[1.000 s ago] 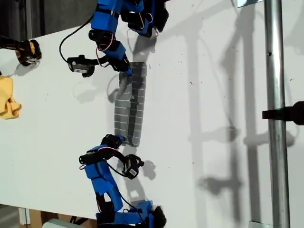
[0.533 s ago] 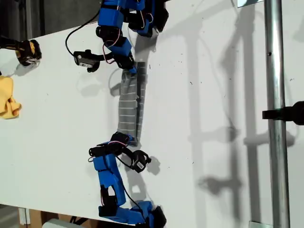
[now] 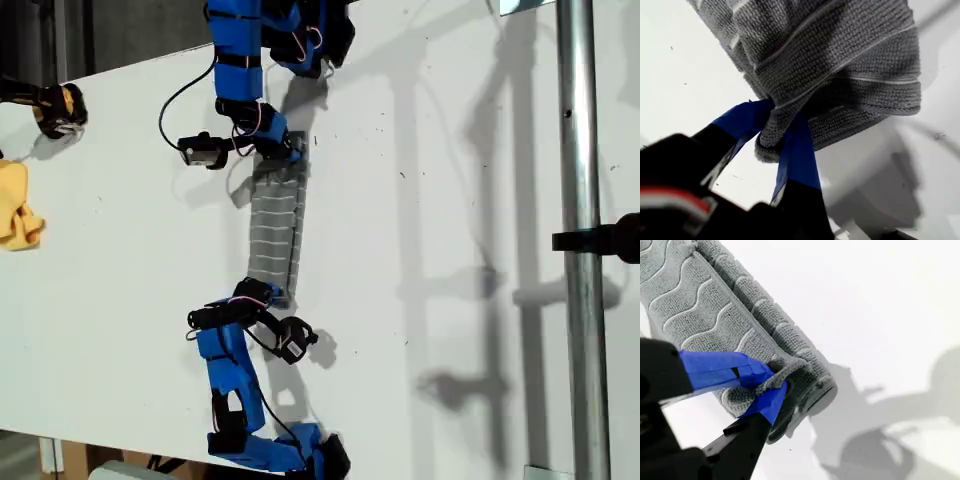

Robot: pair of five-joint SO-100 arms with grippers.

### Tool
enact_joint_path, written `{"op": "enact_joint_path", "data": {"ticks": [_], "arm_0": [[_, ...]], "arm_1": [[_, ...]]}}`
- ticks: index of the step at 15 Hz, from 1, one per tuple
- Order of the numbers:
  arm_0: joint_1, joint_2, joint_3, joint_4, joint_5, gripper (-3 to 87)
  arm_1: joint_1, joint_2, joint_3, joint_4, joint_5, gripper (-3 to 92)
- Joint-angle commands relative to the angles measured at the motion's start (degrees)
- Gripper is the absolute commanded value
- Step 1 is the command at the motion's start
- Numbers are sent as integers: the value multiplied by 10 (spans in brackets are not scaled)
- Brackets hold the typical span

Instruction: Grasp corners of a towel and fold twice.

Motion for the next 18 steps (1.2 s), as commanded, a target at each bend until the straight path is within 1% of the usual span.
{"op": "enact_joint_path", "data": {"ticks": [1,5,7,8,9,10,12,14,18], "arm_0": [[-19,3,-9,2,5,-20],[-25,-18,-10,15,3,-20],[-30,-21,-11,28,2,-19],[-35,-21,-15,42,-1,2],[-43,-19,-15,57,-10,167],[-47,-13,-10,69,-8,250],[-47,14,7,70,4,324],[-43,40,8,70,35,367],[-47,162,47,70,54,372]], "arm_1": [[11,-56,-34,-2,4,-1],[9,-170,-106,15,6,-1],[11,-178,-143,54,8,3],[12,-171,-169,95,11,71],[12,-163,-201,144,15,212],[11,-147,-229,183,17,283],[9,-116,-287,250,17,374],[14,-92,-335,294,15,424],[58,47,-333,321,18,433]]}}
